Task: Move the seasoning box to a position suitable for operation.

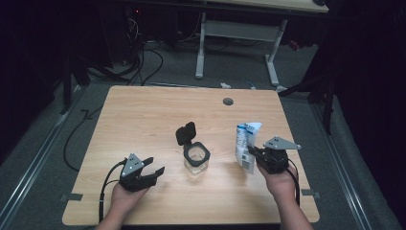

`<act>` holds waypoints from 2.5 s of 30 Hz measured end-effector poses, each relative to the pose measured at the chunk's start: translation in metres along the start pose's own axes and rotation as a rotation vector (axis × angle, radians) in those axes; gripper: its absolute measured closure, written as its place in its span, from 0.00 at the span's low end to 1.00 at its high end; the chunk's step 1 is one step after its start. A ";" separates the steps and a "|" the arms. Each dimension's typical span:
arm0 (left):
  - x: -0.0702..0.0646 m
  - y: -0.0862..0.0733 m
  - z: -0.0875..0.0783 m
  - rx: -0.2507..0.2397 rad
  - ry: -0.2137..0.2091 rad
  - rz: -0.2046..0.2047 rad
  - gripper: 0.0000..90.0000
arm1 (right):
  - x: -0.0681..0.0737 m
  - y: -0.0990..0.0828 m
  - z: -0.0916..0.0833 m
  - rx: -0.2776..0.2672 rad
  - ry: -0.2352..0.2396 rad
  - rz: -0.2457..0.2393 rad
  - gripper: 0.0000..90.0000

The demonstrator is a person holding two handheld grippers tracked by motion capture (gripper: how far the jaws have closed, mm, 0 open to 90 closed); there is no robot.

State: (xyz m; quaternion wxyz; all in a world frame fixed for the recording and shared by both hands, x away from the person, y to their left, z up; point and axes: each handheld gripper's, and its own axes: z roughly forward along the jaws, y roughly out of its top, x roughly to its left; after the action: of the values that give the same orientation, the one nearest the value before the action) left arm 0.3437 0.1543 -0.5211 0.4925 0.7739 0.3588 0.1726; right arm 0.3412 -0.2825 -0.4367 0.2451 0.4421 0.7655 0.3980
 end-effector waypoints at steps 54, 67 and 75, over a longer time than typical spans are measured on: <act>-0.009 0.006 0.011 -0.003 -0.048 0.034 0.42 | 0.013 0.027 -0.005 0.321 0.108 -0.161 1.00; -0.011 0.007 0.011 -0.003 -0.059 0.039 0.42 | 0.014 0.034 -0.006 0.368 0.123 -0.178 1.00; -0.015 0.008 0.012 -0.001 -0.070 0.050 0.40 | 0.015 0.034 -0.002 0.415 0.134 -0.198 1.00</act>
State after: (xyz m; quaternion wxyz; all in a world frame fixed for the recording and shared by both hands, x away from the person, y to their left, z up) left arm 0.3442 0.1339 -0.5181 0.5007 0.7879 0.3219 0.1580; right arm 0.3485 -0.2607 -0.4080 0.1355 0.3784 0.8850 0.2348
